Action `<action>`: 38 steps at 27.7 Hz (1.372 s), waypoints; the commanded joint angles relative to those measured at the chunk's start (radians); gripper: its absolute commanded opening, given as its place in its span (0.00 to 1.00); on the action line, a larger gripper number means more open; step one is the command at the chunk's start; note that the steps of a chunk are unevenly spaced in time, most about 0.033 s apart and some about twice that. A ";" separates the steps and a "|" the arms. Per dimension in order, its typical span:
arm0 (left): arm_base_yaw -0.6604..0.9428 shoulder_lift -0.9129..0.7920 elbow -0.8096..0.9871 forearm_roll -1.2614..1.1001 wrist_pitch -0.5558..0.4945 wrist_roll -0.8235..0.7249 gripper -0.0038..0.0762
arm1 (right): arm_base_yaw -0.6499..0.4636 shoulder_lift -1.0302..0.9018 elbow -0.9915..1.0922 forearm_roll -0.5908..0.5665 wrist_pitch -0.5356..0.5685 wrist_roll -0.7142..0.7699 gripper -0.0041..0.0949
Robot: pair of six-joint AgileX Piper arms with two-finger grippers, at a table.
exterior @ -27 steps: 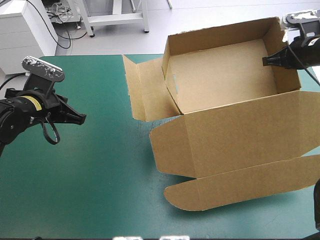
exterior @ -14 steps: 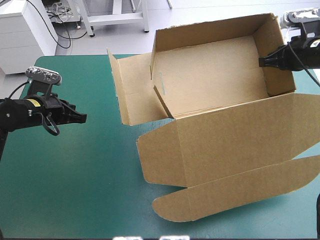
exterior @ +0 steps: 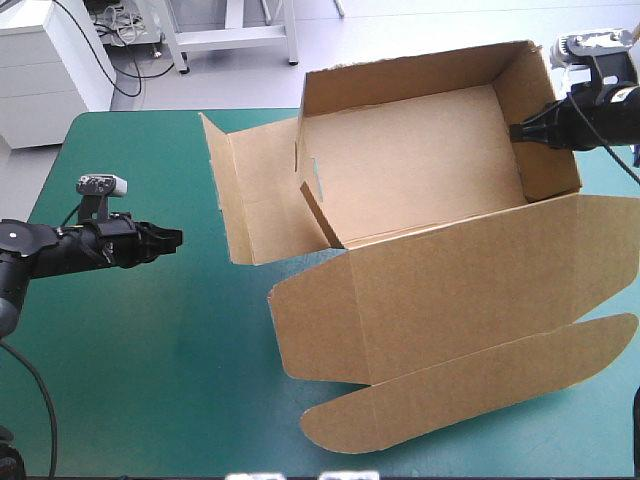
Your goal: Fold the box
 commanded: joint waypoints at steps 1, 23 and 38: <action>-0.002 0.020 0.021 -0.245 -0.021 0.095 0.06 | -0.010 -0.041 -0.025 0.083 -0.058 0.000 0.02; -0.004 0.147 0.029 -0.658 0.304 0.330 0.96 | 0.003 -0.041 -0.025 0.172 -0.058 -0.031 0.02; -0.153 0.147 -0.062 -0.718 0.304 0.328 0.96 | 0.173 -0.034 -0.025 -0.103 -0.169 0.088 0.02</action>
